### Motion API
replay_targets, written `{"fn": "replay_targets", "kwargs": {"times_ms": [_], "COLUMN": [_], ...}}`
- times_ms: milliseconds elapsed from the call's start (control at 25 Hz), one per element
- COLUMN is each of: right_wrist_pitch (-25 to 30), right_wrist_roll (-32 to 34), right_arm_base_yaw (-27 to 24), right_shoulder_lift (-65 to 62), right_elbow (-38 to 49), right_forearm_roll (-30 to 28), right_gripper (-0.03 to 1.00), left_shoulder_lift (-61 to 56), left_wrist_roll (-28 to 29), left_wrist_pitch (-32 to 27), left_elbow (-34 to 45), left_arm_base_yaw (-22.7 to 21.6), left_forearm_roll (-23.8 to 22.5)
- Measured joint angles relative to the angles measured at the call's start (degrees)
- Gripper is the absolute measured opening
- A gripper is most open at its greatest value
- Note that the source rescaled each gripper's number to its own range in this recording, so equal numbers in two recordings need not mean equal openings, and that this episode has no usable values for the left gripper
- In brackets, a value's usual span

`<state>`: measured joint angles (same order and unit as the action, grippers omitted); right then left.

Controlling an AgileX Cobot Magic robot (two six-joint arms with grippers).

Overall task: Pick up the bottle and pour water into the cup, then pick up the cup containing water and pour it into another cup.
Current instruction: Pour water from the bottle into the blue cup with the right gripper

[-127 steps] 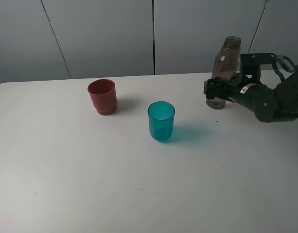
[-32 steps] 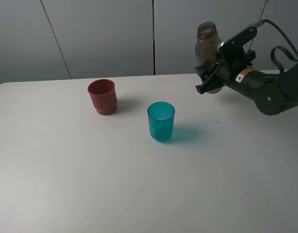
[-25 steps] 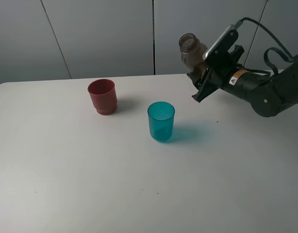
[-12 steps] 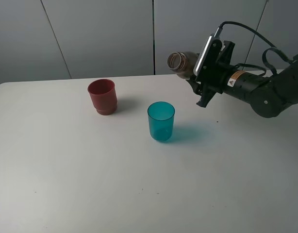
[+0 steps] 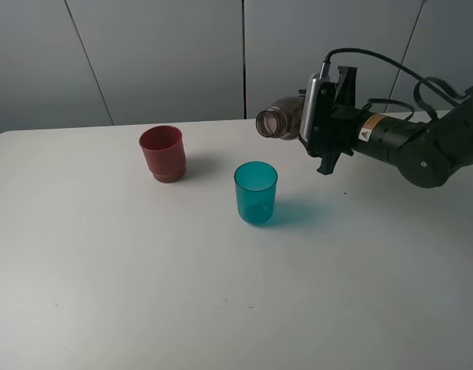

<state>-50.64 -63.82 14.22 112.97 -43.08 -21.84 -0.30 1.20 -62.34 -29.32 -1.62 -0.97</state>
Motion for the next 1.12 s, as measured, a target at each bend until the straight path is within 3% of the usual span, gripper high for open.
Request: {"fn": "replay_targets", "kwargs": {"times_ms": [400, 1120], "right_wrist_pitch": [0.0, 0.0], "right_wrist_roll": [-5.4, -7.0], "right_arm_base_yaw": [0.0, 2.0], "right_shoulder_lift": [0.0, 0.0], "right_elbow": [0.0, 0.0], "right_forearm_roll": [0.0, 1.9], "right_gripper": [0.05, 0.05], "left_shoulder_lift": [0.0, 0.0], "left_wrist_roll": [0.1, 0.1], "left_wrist_pitch": [0.0, 0.0], "left_elbow": [0.0, 0.0], "left_arm_base_yaw": [0.0, 0.0], "left_forearm_roll": [0.0, 0.0]}}
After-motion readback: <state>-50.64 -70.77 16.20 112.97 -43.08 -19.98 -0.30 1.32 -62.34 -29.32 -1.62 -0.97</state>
